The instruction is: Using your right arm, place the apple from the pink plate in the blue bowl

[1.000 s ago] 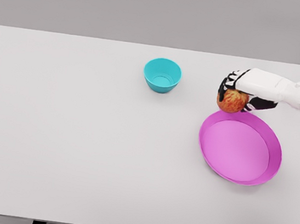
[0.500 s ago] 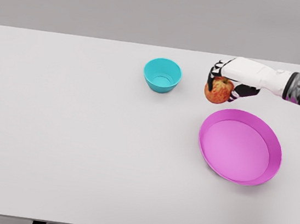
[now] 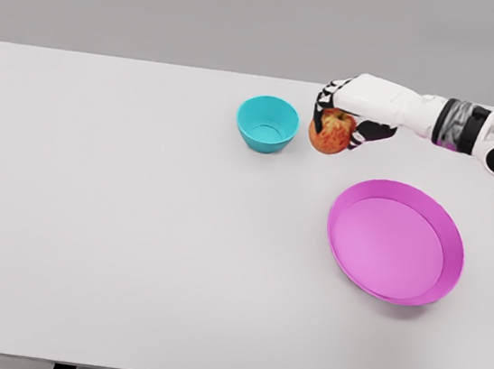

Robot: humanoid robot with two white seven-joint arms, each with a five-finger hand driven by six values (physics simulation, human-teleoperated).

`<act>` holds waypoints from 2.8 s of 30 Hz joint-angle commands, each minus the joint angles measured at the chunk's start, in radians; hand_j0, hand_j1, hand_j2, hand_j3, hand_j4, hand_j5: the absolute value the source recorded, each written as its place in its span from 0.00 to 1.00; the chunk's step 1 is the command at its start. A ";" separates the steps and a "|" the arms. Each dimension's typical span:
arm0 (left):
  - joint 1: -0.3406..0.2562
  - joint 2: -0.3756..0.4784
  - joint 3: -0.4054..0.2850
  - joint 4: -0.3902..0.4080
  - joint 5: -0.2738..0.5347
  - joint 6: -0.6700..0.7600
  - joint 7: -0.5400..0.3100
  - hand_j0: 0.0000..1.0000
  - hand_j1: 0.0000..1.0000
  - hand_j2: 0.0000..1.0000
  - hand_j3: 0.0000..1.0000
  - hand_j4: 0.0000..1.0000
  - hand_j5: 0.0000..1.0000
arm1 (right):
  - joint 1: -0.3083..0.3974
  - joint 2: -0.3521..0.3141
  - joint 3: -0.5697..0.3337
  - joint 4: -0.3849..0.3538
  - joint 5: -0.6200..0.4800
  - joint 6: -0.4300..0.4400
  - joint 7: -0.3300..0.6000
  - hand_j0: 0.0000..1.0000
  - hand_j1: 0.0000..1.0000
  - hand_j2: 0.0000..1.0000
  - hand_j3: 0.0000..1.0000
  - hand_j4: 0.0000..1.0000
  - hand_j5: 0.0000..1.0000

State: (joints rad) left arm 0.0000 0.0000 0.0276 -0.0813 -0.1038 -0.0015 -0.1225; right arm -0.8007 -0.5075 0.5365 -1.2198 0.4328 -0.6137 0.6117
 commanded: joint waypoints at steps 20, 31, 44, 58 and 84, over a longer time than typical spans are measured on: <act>0.000 0.000 0.000 0.000 0.001 0.000 0.000 1.00 1.00 1.00 1.00 1.00 1.00 | -0.037 0.093 0.000 0.017 0.147 0.180 -0.001 0.38 0.38 0.38 0.38 0.38 0.38; 0.000 0.000 0.000 0.000 0.001 0.000 0.000 1.00 1.00 1.00 1.00 1.00 1.00 | -0.063 0.152 0.008 0.042 0.182 0.178 -0.001 0.38 0.38 0.38 0.38 0.38 0.38; 0.000 0.000 0.000 0.000 -0.001 0.000 0.000 1.00 1.00 1.00 1.00 1.00 1.00 | -0.091 0.204 0.039 0.074 0.205 0.178 -0.001 0.39 0.39 0.39 0.39 0.39 0.39; 0.000 0.000 0.000 0.000 0.000 0.000 0.000 1.00 1.00 1.00 1.00 1.00 1.00 | -0.121 0.274 0.056 0.164 0.254 0.178 -0.001 0.39 0.39 0.39 0.39 0.39 0.39; 0.000 0.000 0.000 0.000 0.001 0.000 0.000 1.00 1.00 1.00 1.00 1.00 1.00 | -0.081 0.050 -0.056 -0.087 0.081 0.003 -0.001 1.00 1.00 1.00 1.00 1.00 1.00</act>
State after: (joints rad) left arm -0.0001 0.0000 0.0274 -0.0813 -0.1037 -0.0015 -0.1226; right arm -0.8638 -0.3776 0.5066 -1.2263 0.5908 -0.5475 0.6114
